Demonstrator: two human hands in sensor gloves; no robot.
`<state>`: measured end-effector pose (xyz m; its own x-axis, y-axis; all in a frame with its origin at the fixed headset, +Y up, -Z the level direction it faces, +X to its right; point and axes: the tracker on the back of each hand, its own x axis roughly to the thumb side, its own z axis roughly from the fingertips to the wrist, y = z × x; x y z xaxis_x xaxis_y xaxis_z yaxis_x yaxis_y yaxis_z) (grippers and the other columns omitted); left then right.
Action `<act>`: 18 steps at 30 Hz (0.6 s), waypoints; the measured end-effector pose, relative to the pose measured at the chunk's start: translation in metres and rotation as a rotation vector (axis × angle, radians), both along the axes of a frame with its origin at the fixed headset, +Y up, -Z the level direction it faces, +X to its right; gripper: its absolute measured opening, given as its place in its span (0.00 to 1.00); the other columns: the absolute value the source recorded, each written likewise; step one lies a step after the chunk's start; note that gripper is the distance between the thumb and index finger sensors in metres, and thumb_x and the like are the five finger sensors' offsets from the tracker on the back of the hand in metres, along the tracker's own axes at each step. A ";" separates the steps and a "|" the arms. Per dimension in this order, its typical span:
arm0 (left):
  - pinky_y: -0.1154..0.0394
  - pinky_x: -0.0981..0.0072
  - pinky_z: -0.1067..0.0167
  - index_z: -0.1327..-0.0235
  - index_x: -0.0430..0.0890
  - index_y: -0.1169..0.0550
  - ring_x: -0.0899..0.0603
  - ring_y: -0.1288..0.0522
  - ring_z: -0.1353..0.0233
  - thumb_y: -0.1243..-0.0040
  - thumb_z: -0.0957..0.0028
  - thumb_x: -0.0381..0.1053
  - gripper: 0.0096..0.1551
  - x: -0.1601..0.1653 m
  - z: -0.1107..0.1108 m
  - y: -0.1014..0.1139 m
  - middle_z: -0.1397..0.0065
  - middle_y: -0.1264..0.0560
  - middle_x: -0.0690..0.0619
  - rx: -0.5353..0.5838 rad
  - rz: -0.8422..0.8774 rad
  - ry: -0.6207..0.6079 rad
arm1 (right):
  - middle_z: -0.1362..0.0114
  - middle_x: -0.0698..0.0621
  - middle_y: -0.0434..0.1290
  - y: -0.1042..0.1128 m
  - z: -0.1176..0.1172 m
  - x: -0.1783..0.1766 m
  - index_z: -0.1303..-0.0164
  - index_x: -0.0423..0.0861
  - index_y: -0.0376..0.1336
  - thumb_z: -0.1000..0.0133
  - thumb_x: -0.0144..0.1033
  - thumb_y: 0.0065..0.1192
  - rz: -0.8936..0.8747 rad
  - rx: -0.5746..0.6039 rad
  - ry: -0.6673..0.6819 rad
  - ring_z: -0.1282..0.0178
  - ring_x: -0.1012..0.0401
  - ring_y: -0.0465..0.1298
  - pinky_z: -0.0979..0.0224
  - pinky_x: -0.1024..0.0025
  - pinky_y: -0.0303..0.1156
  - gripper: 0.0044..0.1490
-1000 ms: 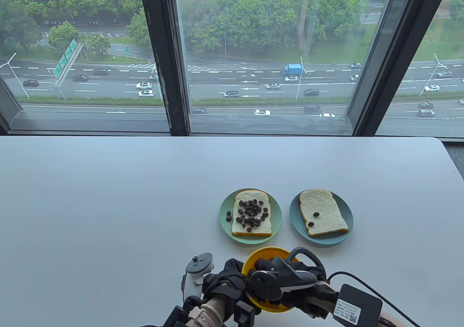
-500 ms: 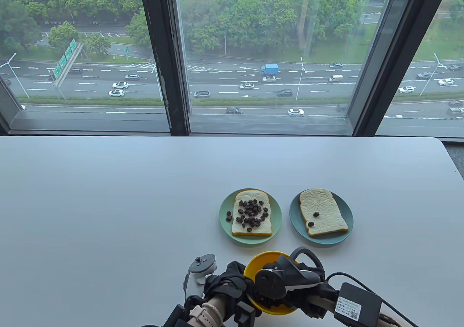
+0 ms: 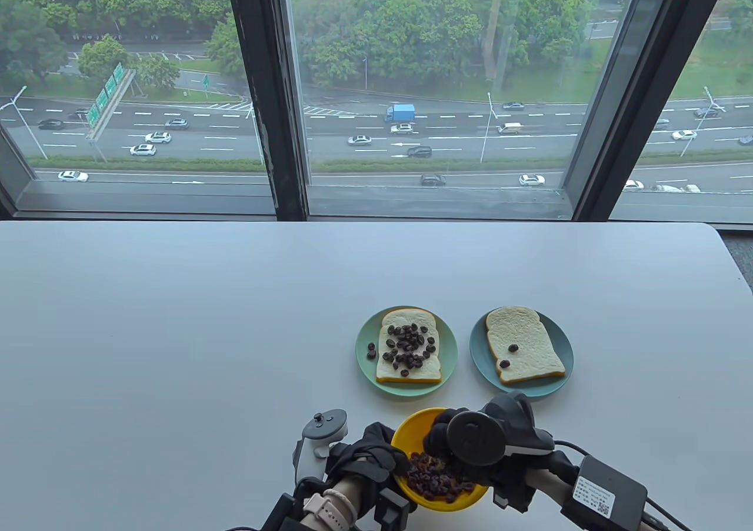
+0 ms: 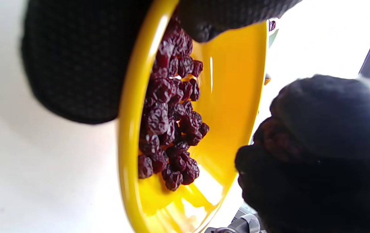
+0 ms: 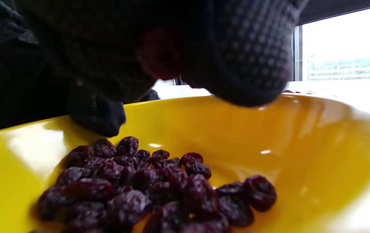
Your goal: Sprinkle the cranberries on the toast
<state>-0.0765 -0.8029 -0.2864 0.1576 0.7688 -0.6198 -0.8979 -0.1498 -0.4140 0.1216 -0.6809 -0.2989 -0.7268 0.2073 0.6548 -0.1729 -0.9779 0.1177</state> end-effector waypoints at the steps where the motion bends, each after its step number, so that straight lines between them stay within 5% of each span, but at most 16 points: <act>1: 0.11 0.57 0.72 0.44 0.50 0.42 0.35 0.28 0.58 0.41 0.54 0.39 0.30 0.000 0.000 0.000 0.47 0.35 0.39 -0.002 0.001 -0.002 | 0.42 0.57 0.72 0.003 -0.004 0.004 0.58 0.62 0.68 0.69 0.41 0.77 -0.022 -0.008 -0.019 0.54 0.59 0.80 0.62 0.87 0.89 0.28; 5: 0.11 0.57 0.72 0.44 0.50 0.42 0.35 0.28 0.58 0.41 0.54 0.39 0.30 0.000 0.001 0.001 0.47 0.35 0.39 -0.005 0.013 -0.003 | 0.42 0.57 0.72 0.017 -0.029 0.027 0.58 0.62 0.68 0.69 0.40 0.77 -0.092 -0.022 -0.120 0.53 0.59 0.80 0.62 0.87 0.89 0.28; 9: 0.11 0.57 0.72 0.44 0.50 0.42 0.35 0.28 0.58 0.41 0.54 0.39 0.30 -0.001 -0.001 0.001 0.47 0.35 0.39 -0.005 0.012 -0.004 | 0.42 0.57 0.72 0.020 -0.082 0.066 0.57 0.62 0.68 0.69 0.41 0.77 -0.079 0.046 -0.369 0.53 0.60 0.80 0.61 0.87 0.89 0.28; 14: 0.11 0.57 0.72 0.44 0.50 0.42 0.35 0.28 0.58 0.41 0.54 0.39 0.30 -0.001 0.000 -0.001 0.47 0.35 0.39 -0.023 0.016 -0.017 | 0.41 0.58 0.71 -0.015 -0.149 0.121 0.57 0.63 0.68 0.68 0.41 0.76 0.033 0.023 -0.697 0.52 0.60 0.79 0.60 0.87 0.89 0.28; 18: 0.11 0.57 0.71 0.44 0.50 0.42 0.35 0.28 0.58 0.41 0.54 0.39 0.30 -0.001 0.000 0.000 0.47 0.35 0.39 -0.026 0.027 -0.020 | 0.41 0.58 0.71 -0.043 -0.171 0.147 0.56 0.63 0.67 0.67 0.41 0.76 0.036 -0.047 -0.842 0.52 0.60 0.79 0.59 0.88 0.89 0.28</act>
<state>-0.0773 -0.8033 -0.2864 0.1497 0.7566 -0.6365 -0.8851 -0.1844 -0.4273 0.2684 -0.7239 -0.4703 -0.9751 0.1881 -0.1172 -0.1899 -0.9818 0.0043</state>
